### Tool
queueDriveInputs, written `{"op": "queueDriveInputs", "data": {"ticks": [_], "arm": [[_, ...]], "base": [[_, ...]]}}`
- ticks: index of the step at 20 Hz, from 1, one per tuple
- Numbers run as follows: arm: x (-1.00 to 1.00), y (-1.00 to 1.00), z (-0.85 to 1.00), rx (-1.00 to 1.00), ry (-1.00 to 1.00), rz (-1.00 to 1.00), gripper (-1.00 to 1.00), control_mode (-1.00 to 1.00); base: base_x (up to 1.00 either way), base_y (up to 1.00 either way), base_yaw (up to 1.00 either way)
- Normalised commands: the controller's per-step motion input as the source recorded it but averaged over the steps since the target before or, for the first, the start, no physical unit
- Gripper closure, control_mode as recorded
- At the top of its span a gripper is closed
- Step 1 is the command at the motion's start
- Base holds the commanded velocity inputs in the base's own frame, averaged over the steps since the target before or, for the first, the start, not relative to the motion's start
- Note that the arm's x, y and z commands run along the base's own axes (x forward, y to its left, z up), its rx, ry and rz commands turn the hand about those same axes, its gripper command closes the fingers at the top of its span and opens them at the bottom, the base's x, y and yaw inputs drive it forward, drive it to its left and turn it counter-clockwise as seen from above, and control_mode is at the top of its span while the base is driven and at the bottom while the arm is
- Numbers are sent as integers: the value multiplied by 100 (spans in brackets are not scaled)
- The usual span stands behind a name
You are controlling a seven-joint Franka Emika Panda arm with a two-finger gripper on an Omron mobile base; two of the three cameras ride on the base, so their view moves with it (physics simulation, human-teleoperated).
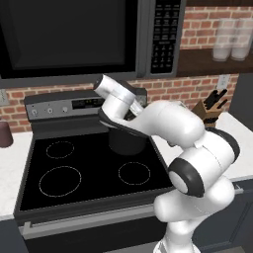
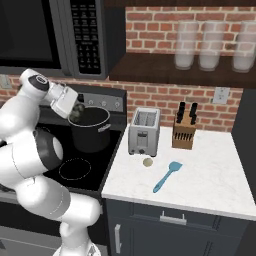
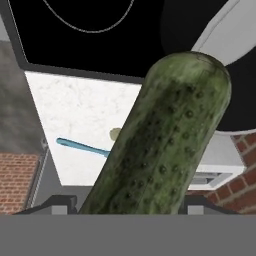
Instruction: Put the cucumber and garlic in the pot. Retrieve the spatula and lightly stir the vegetables in the pot.
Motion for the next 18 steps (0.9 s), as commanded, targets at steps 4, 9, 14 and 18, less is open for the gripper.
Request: {"op": "queueDriveInputs", "data": {"ticks": [4,9,14,18], "arm": [[37,0,-37,-3,5,0,100,-100],[31,0,-21,-4,0,0,100,-100],[37,0,-17,-5,0,0,100,-100],[30,0,-18,-5,0,0,100,-100]], "base": [[0,0,0],[0,0,0],[0,0,0],[0,0,0]]}}
